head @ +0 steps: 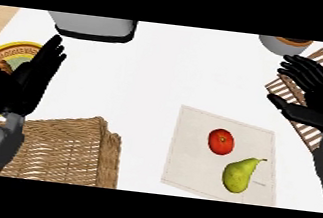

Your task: Pick the tomato from the placemat and place it in the tiered shelf

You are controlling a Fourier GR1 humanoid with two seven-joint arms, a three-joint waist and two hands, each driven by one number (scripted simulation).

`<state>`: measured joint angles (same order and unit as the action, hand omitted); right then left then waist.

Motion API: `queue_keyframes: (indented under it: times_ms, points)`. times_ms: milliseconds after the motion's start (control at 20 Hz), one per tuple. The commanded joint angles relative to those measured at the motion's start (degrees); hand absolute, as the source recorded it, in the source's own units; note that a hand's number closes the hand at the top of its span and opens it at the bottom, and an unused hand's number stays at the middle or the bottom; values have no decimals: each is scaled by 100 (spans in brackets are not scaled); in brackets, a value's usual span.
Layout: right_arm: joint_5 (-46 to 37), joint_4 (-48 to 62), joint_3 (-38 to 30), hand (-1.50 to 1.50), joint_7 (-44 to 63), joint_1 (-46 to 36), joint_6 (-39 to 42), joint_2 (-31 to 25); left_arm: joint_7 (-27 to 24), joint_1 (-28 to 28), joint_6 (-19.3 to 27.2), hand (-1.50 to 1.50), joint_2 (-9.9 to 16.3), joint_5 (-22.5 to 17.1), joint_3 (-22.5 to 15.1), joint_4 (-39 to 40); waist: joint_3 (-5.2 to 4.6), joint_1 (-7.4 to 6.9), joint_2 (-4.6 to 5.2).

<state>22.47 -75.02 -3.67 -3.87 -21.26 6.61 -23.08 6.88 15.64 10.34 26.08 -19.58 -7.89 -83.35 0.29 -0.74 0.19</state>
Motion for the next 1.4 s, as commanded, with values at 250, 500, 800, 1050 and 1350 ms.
queue_keyframes:
  times_ms: [250, 500, 800, 1050, 1350]
  points:
    - [181, -842, 393, -150, 1024, 55, 1370, -888, 111, -208, -36, 0, -125, 12, 177, -8, -36, 89, -38]
    - [-878, -1375, 1337, -150, 1994, -309, 1762, -1730, 169, 0, 21, 0, -219, 23, 145, 7, -56, 67, -41]
    - [-2688, -2470, 2439, -150, 3053, -818, 1685, -2288, 337, 75, 147, 0, -326, 109, 48, -22, -55, 62, -67]
    - [-3094, -2828, 3036, -150, 4537, -1027, 1549, -1344, 406, 131, 8, 0, -307, 153, 153, -28, -35, 58, -34]
    - [-3797, -2425, 3532, -150, 5100, -1159, 1818, -534, 214, 1, -67, 0, -470, 322, 240, -2, -32, 40, -19]
